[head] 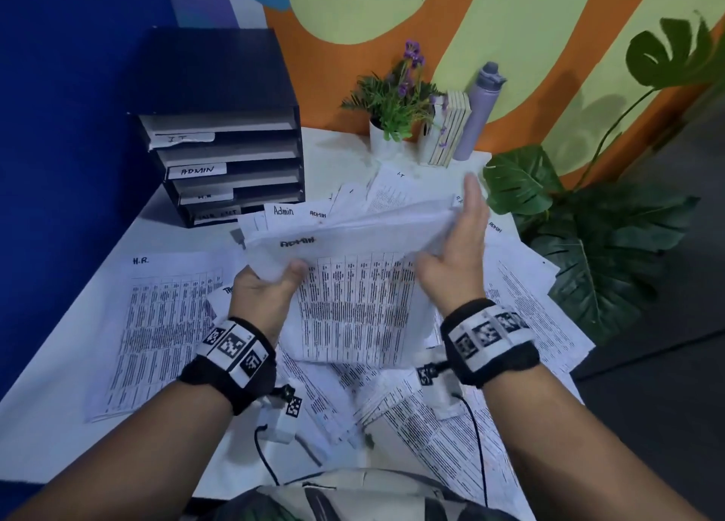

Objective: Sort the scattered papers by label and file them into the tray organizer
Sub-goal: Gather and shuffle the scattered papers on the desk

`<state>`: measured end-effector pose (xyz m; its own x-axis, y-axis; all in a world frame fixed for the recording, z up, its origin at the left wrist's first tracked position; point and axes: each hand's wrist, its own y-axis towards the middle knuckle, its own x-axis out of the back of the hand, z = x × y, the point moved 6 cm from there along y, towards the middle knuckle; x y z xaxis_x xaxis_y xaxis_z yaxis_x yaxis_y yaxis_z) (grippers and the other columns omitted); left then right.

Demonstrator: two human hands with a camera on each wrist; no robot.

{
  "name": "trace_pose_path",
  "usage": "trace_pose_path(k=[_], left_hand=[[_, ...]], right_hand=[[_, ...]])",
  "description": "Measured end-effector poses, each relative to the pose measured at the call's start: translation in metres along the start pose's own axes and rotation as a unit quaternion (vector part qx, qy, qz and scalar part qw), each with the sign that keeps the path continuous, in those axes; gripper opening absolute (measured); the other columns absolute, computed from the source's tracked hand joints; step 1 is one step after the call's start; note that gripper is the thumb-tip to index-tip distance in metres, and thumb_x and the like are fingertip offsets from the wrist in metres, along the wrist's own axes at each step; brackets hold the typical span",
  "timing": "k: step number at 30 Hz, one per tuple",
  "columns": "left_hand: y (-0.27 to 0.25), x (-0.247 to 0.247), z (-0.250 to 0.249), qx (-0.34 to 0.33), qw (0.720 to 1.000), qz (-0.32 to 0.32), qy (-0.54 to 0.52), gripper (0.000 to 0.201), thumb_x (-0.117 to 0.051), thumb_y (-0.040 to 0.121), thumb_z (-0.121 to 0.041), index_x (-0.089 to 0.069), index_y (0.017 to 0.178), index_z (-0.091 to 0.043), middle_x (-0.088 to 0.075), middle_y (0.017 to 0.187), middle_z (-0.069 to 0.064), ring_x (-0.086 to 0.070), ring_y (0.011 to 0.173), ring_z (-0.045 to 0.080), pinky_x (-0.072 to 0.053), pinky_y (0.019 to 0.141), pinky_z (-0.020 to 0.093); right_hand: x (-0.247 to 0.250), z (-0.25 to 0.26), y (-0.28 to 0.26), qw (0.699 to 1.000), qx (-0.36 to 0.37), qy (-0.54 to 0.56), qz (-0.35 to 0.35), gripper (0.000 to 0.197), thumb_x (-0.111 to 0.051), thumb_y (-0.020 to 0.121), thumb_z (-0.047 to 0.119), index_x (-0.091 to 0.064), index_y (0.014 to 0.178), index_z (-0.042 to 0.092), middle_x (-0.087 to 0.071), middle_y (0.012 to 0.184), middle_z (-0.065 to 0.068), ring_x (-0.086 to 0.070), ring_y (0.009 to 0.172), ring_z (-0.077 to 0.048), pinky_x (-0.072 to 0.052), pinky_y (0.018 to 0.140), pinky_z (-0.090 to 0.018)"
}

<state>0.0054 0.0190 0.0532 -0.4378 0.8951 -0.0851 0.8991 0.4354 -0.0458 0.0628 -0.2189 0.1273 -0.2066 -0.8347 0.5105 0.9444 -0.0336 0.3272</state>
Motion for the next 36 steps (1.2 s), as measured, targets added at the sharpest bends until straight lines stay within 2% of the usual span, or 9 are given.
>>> trace_pose_path(k=[3, 7, 12, 18, 21, 24, 29, 32, 36], left_hand=[[0.003, -0.005, -0.001, 0.005, 0.999, -0.004, -0.039, 0.028, -0.074, 0.070, -0.035, -0.066, 0.090, -0.017, -0.073, 0.084, -0.006, -0.069, 0.085, 0.007, -0.049, 0.075, 0.019], [0.000, -0.012, 0.001, -0.010, 0.998, 0.061, -0.014, 0.060, -0.075, 0.068, -0.035, -0.057, 0.120, -0.012, -0.070, 0.106, 0.002, -0.067, 0.099, 0.011, -0.053, 0.078, 0.016], [0.003, 0.000, 0.060, 0.091, 0.992, 0.051, 0.076, 0.061, -0.083, 0.073, -0.020, -0.051, 0.124, -0.024, -0.064, 0.115, -0.009, -0.059, 0.108, 0.015, -0.043, 0.099, 0.035], [0.011, 0.003, 0.079, 0.101, 0.975, 0.043, 0.194, 0.029, -0.060, 0.093, -0.017, -0.054, 0.122, -0.015, -0.060, 0.112, -0.001, -0.056, 0.110, 0.025, -0.042, 0.096, 0.036], [0.016, 0.012, 0.066, 0.067, 0.976, 0.038, 0.204, 0.033, -0.059, 0.093, -0.014, -0.055, 0.126, -0.017, -0.060, 0.114, -0.003, -0.055, 0.106, 0.018, -0.044, 0.096, 0.036], [0.022, 0.032, 0.065, 0.085, 0.979, -0.002, 0.185, 0.031, -0.067, 0.088, -0.018, -0.056, 0.116, -0.025, -0.064, 0.108, -0.007, -0.062, 0.100, 0.016, -0.049, 0.087, 0.031], [0.013, 0.079, 0.096, 0.265, 0.957, -0.090, 0.073, 0.072, -0.077, 0.073, -0.050, -0.048, 0.131, -0.017, -0.061, 0.121, 0.007, -0.062, 0.105, 0.030, -0.050, 0.094, 0.054], [-0.007, 0.083, 0.096, 0.318, 0.942, -0.067, -0.090, 0.030, -0.068, 0.088, -0.024, -0.057, 0.114, -0.012, -0.068, 0.090, 0.008, -0.064, 0.085, 0.032, -0.053, 0.085, 0.056], [-0.010, 0.124, 0.095, 0.264, 0.944, -0.171, -0.095, 0.035, -0.057, 0.092, 0.003, -0.053, 0.124, -0.009, -0.065, 0.111, 0.015, -0.067, 0.094, 0.032, -0.058, 0.076, 0.048]], right_hand=[[-0.006, -0.034, -0.008, 0.939, -0.172, 0.298, 0.028, 0.098, -0.055, 0.062, -0.015, -0.024, 0.144, 0.030, -0.049, 0.128, -0.009, -0.055, 0.111, -0.022, -0.054, 0.086, -0.043], [-0.013, -0.054, -0.032, 0.926, -0.215, 0.308, 0.025, 0.070, -0.050, 0.057, -0.013, -0.049, 0.114, 0.028, -0.056, 0.102, -0.007, -0.056, 0.092, -0.021, -0.052, 0.060, -0.032], [-0.037, -0.074, -0.057, 0.913, -0.289, 0.273, 0.091, 0.052, -0.057, 0.071, -0.020, -0.060, 0.096, 0.025, -0.061, 0.104, -0.010, -0.057, 0.102, -0.026, -0.044, 0.069, -0.027], [-0.054, -0.084, -0.052, 0.929, -0.244, 0.172, 0.221, 0.031, -0.064, 0.091, 0.019, -0.052, 0.115, 0.035, -0.062, 0.113, 0.004, -0.058, 0.107, -0.013, -0.045, 0.084, -0.025], [-0.057, -0.087, -0.055, 0.930, -0.257, 0.090, 0.248, 0.022, -0.058, 0.094, 0.028, -0.045, 0.113, 0.026, -0.057, 0.095, 0.006, -0.058, 0.092, -0.008, -0.050, 0.069, -0.016], [-0.065, -0.092, -0.053, 0.937, -0.280, 0.123, 0.167, 0.018, -0.061, 0.092, 0.023, -0.059, 0.109, 0.018, -0.065, 0.096, -0.003, -0.063, 0.096, -0.022, -0.056, 0.075, -0.033], [-0.103, -0.078, -0.045, 0.934, -0.297, 0.162, 0.116, 0.006, -0.061, 0.093, 0.019, -0.060, 0.098, 0.021, -0.067, 0.097, -0.016, -0.065, 0.084, -0.034, -0.046, 0.041, -0.019], [-0.133, -0.057, -0.046, 0.932, -0.280, 0.184, 0.138, 0.007, -0.063, 0.092, 0.020, -0.061, 0.098, 0.021, -0.069, 0.099, -0.013, -0.066, 0.086, -0.028, -0.060, 0.064, -0.033], [-0.177, -0.032, -0.063, 0.919, -0.212, 0.145, 0.299, 0.019, -0.057, 0.094, 0.029, -0.059, 0.110, 0.018, -0.068, 0.103, -0.009, -0.067, 0.094, -0.023, -0.056, 0.086, -0.046]])
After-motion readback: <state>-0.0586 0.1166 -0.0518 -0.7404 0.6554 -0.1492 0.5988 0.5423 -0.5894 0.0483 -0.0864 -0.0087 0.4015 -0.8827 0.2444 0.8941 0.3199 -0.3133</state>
